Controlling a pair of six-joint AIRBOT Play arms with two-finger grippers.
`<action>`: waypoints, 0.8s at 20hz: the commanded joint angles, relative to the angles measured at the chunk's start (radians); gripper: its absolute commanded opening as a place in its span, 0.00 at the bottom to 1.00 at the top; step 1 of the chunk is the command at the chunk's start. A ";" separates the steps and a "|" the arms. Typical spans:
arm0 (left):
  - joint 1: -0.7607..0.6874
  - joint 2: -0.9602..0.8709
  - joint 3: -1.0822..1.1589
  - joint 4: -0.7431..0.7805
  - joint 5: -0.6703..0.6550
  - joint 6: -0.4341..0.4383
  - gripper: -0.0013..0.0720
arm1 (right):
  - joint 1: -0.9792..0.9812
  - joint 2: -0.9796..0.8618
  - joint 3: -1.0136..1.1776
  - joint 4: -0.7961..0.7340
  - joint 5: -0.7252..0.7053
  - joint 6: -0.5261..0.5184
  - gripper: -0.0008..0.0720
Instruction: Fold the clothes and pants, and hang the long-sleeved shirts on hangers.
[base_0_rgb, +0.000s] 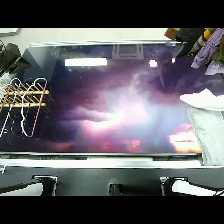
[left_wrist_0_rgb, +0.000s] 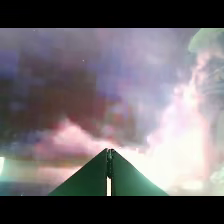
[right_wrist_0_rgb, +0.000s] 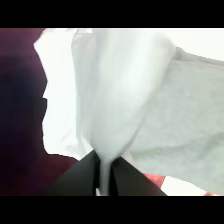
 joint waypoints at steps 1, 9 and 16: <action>0.000 0.000 0.000 0.000 0.016 0.000 0.04 | -0.001 0.018 -0.004 -0.115 0.106 -0.020 0.05; 0.000 0.000 0.000 0.000 0.085 0.000 0.04 | -0.001 0.108 -0.371 -0.301 0.180 -0.110 0.05; 0.000 0.000 0.000 0.000 0.089 0.000 0.04 | -0.002 0.162 -0.603 -0.461 0.204 -0.188 0.06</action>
